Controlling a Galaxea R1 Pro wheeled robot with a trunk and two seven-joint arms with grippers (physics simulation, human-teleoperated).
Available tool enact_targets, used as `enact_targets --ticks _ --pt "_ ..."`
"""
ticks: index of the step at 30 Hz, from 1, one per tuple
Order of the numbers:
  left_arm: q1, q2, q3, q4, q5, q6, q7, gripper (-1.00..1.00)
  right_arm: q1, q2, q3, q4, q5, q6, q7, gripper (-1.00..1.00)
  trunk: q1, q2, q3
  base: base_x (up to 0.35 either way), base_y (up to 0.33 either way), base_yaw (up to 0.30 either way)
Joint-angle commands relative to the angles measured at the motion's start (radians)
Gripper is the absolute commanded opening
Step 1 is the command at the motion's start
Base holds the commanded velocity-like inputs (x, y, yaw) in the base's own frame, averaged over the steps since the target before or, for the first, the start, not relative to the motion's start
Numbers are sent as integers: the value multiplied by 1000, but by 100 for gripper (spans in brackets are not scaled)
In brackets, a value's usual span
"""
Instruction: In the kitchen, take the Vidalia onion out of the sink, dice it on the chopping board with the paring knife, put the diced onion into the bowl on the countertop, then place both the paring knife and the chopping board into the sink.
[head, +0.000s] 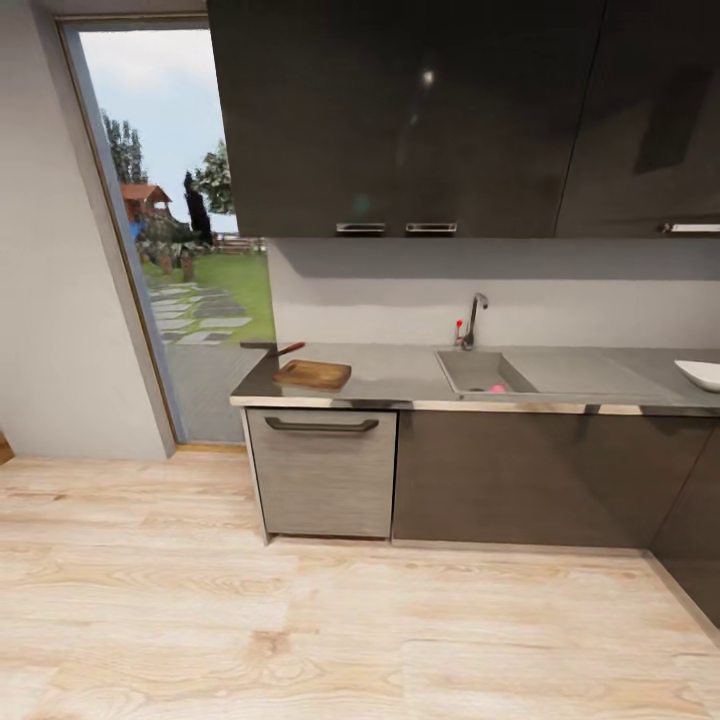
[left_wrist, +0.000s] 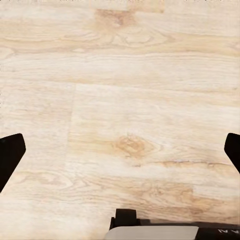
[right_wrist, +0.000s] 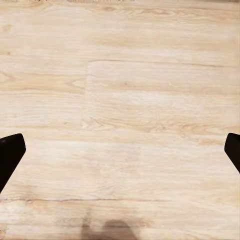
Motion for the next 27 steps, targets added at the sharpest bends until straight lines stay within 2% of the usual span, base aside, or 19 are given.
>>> enact_targets --ticks 1,27 --pt "0 0 0 0 4 -2 1 100 0 0 0 0 0 -2 -2 100 -4 7 2 0 0 0" --pt "0 0 -1 -1 5 -2 1 100 0 -1 0 0 0 -2 -2 100 -104 189 84 0 0 0"
